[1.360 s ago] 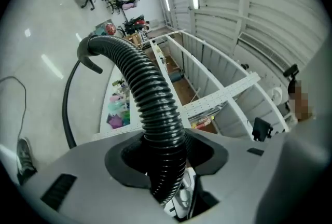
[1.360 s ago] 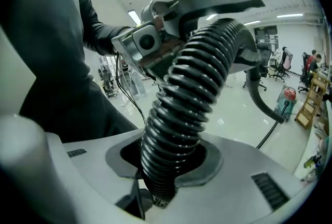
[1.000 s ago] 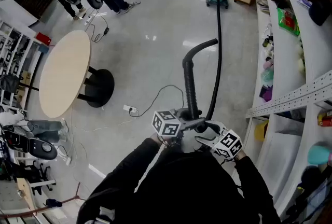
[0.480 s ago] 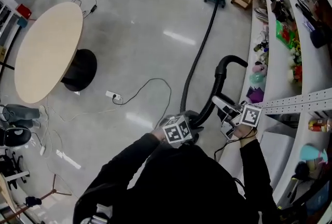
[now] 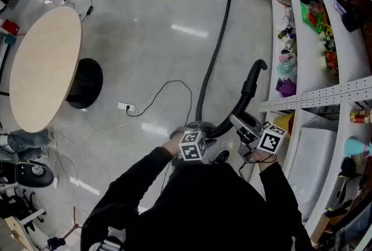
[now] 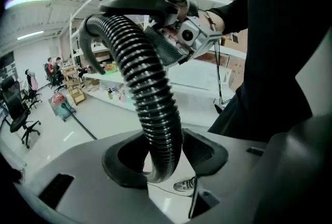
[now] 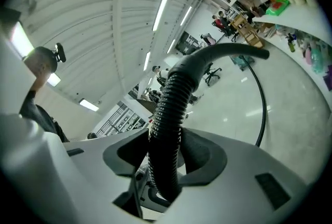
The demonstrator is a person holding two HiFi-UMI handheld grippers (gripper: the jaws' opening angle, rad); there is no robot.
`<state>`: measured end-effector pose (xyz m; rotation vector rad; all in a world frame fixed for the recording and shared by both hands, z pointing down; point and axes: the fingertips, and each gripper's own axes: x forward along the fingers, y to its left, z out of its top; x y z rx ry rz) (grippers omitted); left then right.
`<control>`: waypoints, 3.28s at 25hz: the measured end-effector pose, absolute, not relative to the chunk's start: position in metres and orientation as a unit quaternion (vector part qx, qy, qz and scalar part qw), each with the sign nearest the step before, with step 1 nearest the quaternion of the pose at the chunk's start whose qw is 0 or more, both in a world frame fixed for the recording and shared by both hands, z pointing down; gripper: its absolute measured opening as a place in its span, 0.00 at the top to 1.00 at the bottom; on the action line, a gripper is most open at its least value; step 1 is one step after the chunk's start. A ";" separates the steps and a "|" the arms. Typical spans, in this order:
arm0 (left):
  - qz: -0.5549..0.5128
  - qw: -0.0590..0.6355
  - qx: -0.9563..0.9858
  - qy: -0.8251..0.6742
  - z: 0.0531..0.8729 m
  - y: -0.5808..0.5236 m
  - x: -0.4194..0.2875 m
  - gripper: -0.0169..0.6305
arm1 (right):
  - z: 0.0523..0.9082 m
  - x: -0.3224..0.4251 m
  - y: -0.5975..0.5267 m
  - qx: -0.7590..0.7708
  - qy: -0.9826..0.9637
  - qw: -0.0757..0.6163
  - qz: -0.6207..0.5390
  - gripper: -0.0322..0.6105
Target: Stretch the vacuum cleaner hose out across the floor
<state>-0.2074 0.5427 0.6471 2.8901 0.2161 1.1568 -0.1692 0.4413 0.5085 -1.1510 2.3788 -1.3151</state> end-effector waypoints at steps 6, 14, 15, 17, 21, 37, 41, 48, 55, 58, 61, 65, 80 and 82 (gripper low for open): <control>0.251 0.286 0.924 0.038 0.597 0.523 -0.231 0.58 | 0.507 -0.166 0.493 -0.406 0.850 0.017 -0.334 0.67; -0.011 0.463 0.884 -0.065 0.441 0.464 -0.187 0.42 | 0.536 -0.162 0.589 -0.357 0.893 -0.064 -0.265 0.68; -0.004 0.481 0.874 -0.066 0.441 0.473 -0.178 0.39 | 0.538 -0.161 0.602 -0.353 0.896 -0.063 -0.264 0.68; 0.013 0.514 0.855 -0.064 0.448 0.500 -0.161 0.39 | 0.540 -0.160 0.629 -0.344 0.901 -0.064 -0.257 0.68; 0.031 0.536 0.841 -0.071 0.462 0.561 -0.128 0.40 | 0.552 -0.153 0.686 -0.316 0.916 -0.094 -0.229 0.69; 0.128 0.284 0.941 -0.133 0.506 0.708 -0.120 0.72 | 0.625 -0.091 0.781 -0.365 0.870 -0.179 -0.280 0.55; 0.159 0.202 0.959 -0.123 0.512 0.724 -0.145 0.72 | 0.561 -0.070 0.763 -0.415 0.836 -0.048 -0.356 0.55; 0.197 0.114 0.972 -0.063 0.549 0.775 -0.198 0.72 | 0.445 -0.119 0.721 -0.423 0.747 0.199 -0.472 0.47; 0.223 0.046 0.974 0.015 0.579 0.823 -0.243 0.72 | 0.454 -0.201 0.729 -0.455 0.725 0.149 -0.496 0.41; 0.232 0.042 0.971 0.040 0.590 0.846 -0.250 0.72 | 0.465 -0.220 0.751 -0.471 0.734 0.086 -0.483 0.70; 0.243 0.041 0.968 0.056 0.602 0.864 -0.252 0.71 | 0.474 -0.232 0.772 -0.476 0.735 0.048 -0.480 0.73; 0.268 0.082 0.958 0.069 0.621 0.884 -0.255 0.71 | 0.491 -0.245 0.802 -0.479 0.741 -0.024 -0.470 0.74; 0.215 0.408 0.884 -0.078 0.610 0.923 -0.279 0.55 | 0.557 -0.199 0.967 -0.461 0.761 -0.141 -0.435 0.74; 0.174 0.452 0.867 -0.118 0.595 0.936 -0.272 0.56 | 0.570 -0.189 1.000 -0.452 0.766 -0.149 -0.433 0.74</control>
